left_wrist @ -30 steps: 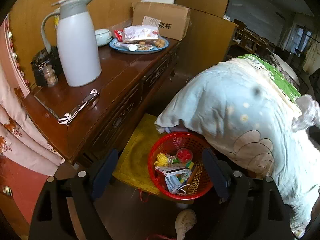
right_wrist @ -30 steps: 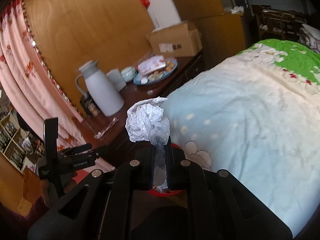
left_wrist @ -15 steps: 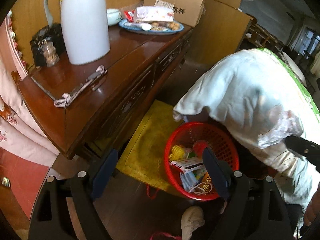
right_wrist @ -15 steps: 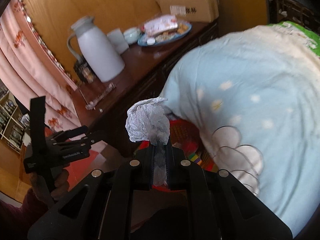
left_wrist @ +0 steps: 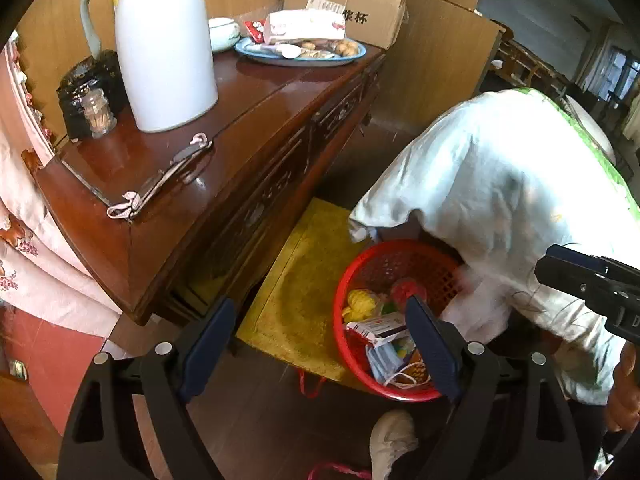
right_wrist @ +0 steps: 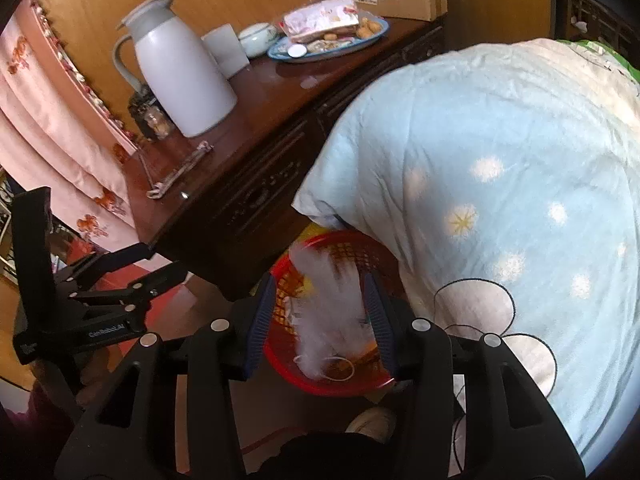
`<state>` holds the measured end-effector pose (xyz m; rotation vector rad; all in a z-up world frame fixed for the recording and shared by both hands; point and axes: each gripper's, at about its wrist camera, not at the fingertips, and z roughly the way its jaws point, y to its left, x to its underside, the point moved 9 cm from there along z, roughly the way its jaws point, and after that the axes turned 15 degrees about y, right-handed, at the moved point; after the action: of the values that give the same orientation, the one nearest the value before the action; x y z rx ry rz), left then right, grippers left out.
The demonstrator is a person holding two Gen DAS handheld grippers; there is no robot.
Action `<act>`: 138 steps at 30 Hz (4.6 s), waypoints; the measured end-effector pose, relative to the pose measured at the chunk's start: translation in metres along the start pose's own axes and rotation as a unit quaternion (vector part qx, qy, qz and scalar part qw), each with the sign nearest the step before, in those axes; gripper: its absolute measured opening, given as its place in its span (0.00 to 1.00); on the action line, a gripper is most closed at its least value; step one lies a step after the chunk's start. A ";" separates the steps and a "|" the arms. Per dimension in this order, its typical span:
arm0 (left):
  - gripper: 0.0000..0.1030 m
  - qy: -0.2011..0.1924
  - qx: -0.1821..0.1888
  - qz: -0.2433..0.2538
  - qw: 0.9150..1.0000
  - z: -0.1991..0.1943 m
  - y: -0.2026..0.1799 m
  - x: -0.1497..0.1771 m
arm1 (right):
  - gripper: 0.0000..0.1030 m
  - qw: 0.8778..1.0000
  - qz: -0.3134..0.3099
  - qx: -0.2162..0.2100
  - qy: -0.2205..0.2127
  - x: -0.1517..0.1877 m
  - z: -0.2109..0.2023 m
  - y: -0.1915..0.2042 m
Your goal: Collect trash
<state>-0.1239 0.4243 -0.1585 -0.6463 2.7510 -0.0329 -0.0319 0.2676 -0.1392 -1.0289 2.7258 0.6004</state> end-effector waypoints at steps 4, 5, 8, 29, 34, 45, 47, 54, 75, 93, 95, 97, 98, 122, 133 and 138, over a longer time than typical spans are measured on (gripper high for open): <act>0.83 -0.012 -0.005 0.005 1.000 -0.020 -0.007 0.001 | 0.45 0.999 -0.004 -0.008 -0.046 -0.006 -0.044 0.009; 0.83 -0.018 -0.008 0.009 1.000 -0.027 -0.010 0.001 | 0.45 0.998 -0.004 -0.008 -0.060 -0.006 -0.058 0.010; 0.83 -0.036 -0.012 0.020 0.999 -0.051 -0.020 0.001 | 0.45 0.995 -0.004 -0.010 -0.095 -0.002 -0.096 0.016; 0.94 -0.079 -0.060 0.051 0.994 -0.146 -0.076 0.066 | 0.78 0.987 0.002 0.034 -0.156 0.091 -0.181 0.028; 0.94 -0.049 -0.080 0.037 0.995 -0.115 -0.065 0.070 | 0.78 0.992 0.022 0.054 -0.114 0.100 -0.145 0.013; 0.94 0.011 -0.084 0.018 0.996 -0.043 -0.036 0.056 | 0.78 0.995 0.038 0.080 -0.043 0.091 -0.078 -0.002; 0.94 0.018 -0.083 0.018 0.996 -0.033 -0.033 0.054 | 0.78 0.995 0.037 0.086 -0.035 0.088 -0.069 -0.002; 0.94 0.025 -0.095 0.028 0.995 -0.012 -0.028 0.045 | 0.78 0.995 0.039 0.091 -0.012 0.081 -0.046 -0.004; 0.94 0.031 -0.103 0.059 0.993 -0.007 -0.060 0.040 | 0.78 0.995 0.058 0.074 -0.014 0.082 -0.052 -0.022; 0.94 0.022 -0.102 0.082 0.991 -0.019 -0.079 0.037 | 0.78 0.993 0.071 0.085 -0.027 0.084 -0.065 -0.033; 0.94 0.021 -0.104 0.083 0.991 -0.019 -0.080 0.037 | 0.78 0.993 0.071 0.087 -0.027 0.085 -0.066 -0.034; 0.94 0.021 -0.104 0.084 0.991 -0.019 -0.081 0.037 | 0.79 0.993 0.071 0.088 -0.027 0.085 -0.066 -0.035; 0.94 0.021 -0.104 0.085 0.991 -0.020 -0.082 0.037 | 0.78 0.993 0.070 0.089 -0.026 0.085 -0.065 -0.034; 0.94 0.022 -0.106 0.074 0.991 -0.022 -0.075 0.041 | 0.78 0.991 0.050 0.128 0.005 0.086 -0.041 -0.024; 0.94 0.049 -0.114 0.060 0.990 0.007 -0.056 0.034 | 0.78 0.990 0.042 0.127 0.031 0.082 -0.015 -0.023; 0.94 0.052 -0.114 0.060 0.990 0.013 -0.056 0.033 | 0.78 0.990 0.040 0.128 0.034 0.082 -0.012 -0.023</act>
<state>-0.1236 0.3606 -0.1750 -0.5485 2.9160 0.2860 -0.0782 0.1980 -0.1588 -0.8954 2.8201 0.2201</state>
